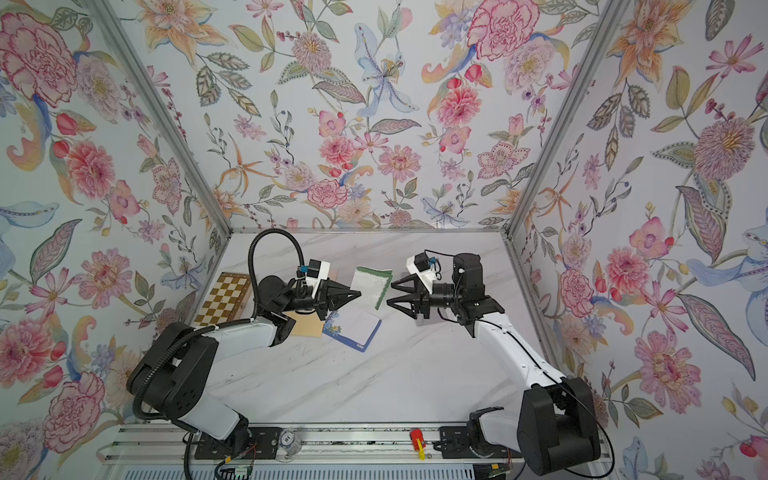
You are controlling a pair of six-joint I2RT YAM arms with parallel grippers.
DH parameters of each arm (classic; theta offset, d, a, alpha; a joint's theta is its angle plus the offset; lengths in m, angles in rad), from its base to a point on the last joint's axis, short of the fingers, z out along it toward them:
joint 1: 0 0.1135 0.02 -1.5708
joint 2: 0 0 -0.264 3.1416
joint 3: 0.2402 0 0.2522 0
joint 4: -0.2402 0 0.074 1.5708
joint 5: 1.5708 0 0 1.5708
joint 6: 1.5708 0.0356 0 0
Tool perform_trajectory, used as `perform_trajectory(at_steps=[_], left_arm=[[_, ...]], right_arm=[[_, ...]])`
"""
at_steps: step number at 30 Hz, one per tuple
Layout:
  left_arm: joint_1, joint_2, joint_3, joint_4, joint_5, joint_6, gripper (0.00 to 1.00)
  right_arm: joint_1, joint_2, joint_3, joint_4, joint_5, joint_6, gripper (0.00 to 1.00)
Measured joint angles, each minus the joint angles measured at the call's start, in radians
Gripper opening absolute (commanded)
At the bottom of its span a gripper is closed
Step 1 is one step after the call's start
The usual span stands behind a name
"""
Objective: Fold the letter paper in half and place it into the envelope
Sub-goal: Pick up the letter paper from the center of the board.
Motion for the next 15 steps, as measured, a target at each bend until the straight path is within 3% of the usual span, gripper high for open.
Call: perform_trajectory(at_steps=[15], left_arm=[[0.0, -0.001, 0.0, 0.035, 0.0, -0.03, 0.0]], right_arm=[[0.081, 0.043, 0.0, 0.107, -0.009, 0.089, 0.72]])
